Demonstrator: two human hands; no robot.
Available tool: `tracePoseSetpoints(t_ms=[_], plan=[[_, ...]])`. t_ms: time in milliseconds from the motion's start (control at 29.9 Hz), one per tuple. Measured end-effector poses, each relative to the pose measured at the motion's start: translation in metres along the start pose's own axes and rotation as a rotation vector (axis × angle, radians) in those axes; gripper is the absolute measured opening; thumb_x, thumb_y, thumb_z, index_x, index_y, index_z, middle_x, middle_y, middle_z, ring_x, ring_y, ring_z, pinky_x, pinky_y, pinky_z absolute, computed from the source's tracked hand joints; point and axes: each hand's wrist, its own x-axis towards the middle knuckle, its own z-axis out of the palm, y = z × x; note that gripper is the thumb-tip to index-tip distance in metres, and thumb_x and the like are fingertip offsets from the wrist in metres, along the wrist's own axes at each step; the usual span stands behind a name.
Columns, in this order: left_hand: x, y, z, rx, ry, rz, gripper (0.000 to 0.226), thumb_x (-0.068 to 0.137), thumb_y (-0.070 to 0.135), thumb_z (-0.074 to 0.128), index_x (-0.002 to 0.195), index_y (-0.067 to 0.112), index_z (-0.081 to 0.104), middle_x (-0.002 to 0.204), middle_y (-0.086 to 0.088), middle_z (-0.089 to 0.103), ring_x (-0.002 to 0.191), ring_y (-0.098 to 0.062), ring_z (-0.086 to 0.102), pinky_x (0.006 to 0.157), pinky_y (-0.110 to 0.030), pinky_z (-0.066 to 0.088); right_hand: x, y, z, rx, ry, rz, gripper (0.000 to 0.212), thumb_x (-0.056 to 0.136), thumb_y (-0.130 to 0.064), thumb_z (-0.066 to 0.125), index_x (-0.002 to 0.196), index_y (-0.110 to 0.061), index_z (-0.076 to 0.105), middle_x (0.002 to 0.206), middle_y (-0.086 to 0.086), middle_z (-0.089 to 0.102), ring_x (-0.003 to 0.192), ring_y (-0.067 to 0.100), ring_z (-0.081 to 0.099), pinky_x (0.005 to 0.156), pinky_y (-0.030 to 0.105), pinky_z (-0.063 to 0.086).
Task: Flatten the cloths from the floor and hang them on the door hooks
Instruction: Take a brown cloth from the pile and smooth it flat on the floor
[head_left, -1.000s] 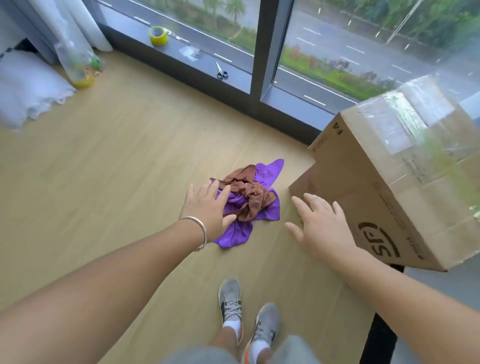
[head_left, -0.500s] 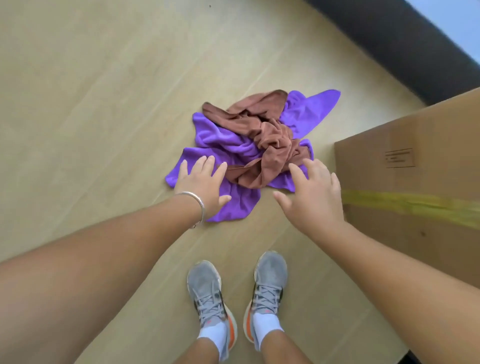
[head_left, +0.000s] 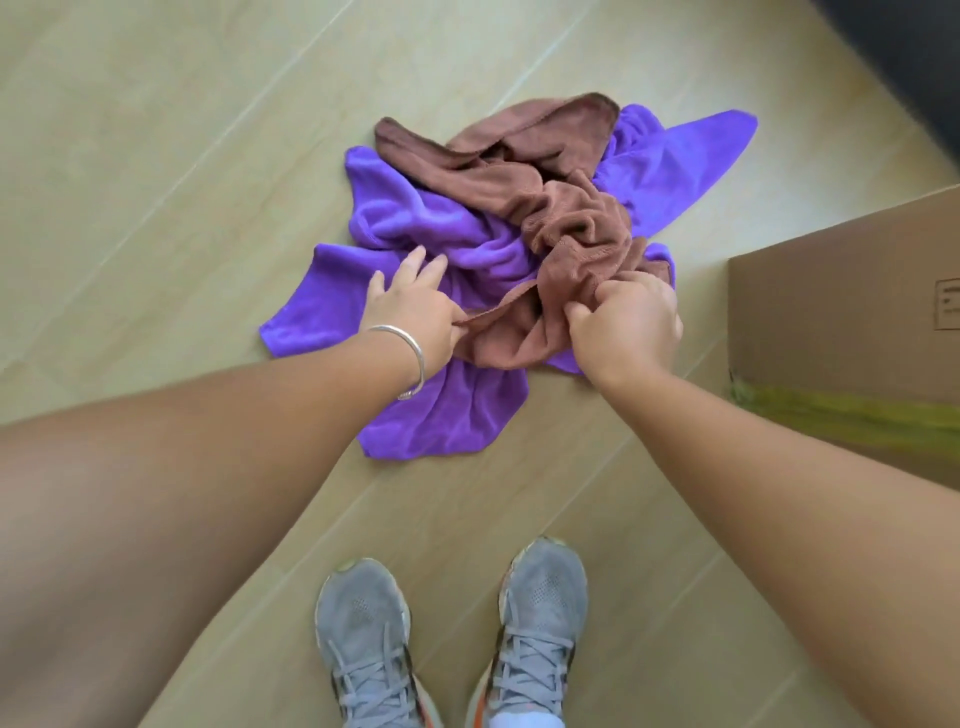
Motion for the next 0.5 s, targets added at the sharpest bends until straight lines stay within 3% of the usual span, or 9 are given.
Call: tracePoseSetpoints(t_ms=[100, 234, 335, 435, 502], plan=[[-0.03, -0.018, -0.035, -0.044, 0.038, -0.026, 0.028, 0.097, 0.045, 0.044, 0.12, 0.048, 0.06, 0.159, 0.004, 0.014, 0.147, -0.02, 0.0, 0.115, -0.053, 0.014, -0.007, -0.028, -0.043, 0.045, 0.063, -0.06, 0.02, 0.085, -0.03, 0.059, 0.078, -0.012, 0.063, 0.113, 0.006, 0.06, 0.117, 0.031, 0.046, 0.1, 0.042, 0.039], [-0.081, -0.058, -0.099, -0.079, 0.096, -0.078, 0.028, 0.096, 0.044, 0.046, 0.119, 0.048, 0.061, 0.159, 0.003, 0.018, 0.147, -0.02, 0.005, 0.115, -0.051, 0.016, -0.023, -0.082, -0.105, 0.085, 0.071, -0.133, 0.023, 0.087, -0.031, 0.056, 0.097, -0.015, 0.07, 0.116, 0.007, 0.059, 0.118, 0.031, 0.046, 0.099, 0.043, 0.04], [-0.123, -0.095, -0.156, -0.058, 0.098, -0.159, 0.032, 0.096, 0.045, 0.044, 0.123, 0.041, 0.061, 0.159, 0.004, 0.018, 0.147, -0.019, 0.006, 0.116, -0.049, 0.017, -0.043, -0.142, -0.149, 0.141, 0.066, -0.193, 0.021, 0.086, -0.028, 0.056, 0.097, -0.017, 0.071, 0.111, 0.009, 0.06, 0.113, 0.032, 0.049, 0.093, 0.042, 0.043], [-0.171, -0.138, -0.219, -0.088, 0.128, -0.237, 0.03, 0.097, 0.043, 0.044, 0.12, 0.041, 0.063, 0.158, 0.004, 0.019, 0.147, -0.017, 0.006, 0.116, -0.046, 0.016, -0.063, -0.214, -0.188, 0.145, 0.054, -0.278, 0.016, 0.085, -0.027, 0.056, 0.077, -0.016, 0.063, 0.107, 0.011, 0.061, 0.107, 0.033, 0.051, 0.089, 0.04, 0.042], [-0.202, -0.165, -0.255, -0.122, 0.144, -0.275, 0.03, 0.097, 0.043, 0.043, 0.119, 0.042, 0.064, 0.158, 0.004, 0.019, 0.147, -0.016, 0.005, 0.116, -0.045, 0.016, -0.074, -0.26, -0.211, 0.141, 0.045, -0.322, 0.028, 0.085, -0.026, 0.055, 0.06, -0.018, 0.045, 0.102, 0.012, 0.06, 0.102, 0.034, 0.052, 0.084, 0.037, 0.04]])
